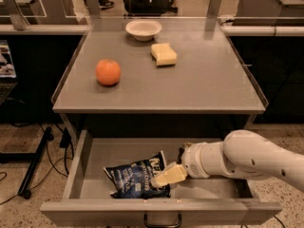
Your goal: Pick blue chip bag from top drawer and place on counter
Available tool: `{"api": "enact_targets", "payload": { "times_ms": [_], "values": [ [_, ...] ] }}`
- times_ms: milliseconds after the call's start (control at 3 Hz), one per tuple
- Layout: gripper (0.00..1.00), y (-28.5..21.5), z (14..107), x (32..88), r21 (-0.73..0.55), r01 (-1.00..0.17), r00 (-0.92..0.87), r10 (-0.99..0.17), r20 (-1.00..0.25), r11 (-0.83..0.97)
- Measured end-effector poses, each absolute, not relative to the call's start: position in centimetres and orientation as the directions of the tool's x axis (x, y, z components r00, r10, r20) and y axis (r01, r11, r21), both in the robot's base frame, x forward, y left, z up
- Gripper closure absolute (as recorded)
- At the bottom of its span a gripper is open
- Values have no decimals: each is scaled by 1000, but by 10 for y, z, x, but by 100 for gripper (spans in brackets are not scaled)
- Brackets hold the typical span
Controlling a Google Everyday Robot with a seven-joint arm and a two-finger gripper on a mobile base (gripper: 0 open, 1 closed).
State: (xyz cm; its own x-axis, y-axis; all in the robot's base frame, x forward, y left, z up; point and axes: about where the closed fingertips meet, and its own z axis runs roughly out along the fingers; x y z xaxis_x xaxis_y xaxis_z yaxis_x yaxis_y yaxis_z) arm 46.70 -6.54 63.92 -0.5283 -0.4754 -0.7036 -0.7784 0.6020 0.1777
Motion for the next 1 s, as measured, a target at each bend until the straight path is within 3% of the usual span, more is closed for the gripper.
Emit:
{"api": "enact_targets", "payload": {
  "times_ms": [1000],
  "values": [
    [0, 1, 624, 464, 231, -832, -496, -489, -718, 505]
  ]
}}
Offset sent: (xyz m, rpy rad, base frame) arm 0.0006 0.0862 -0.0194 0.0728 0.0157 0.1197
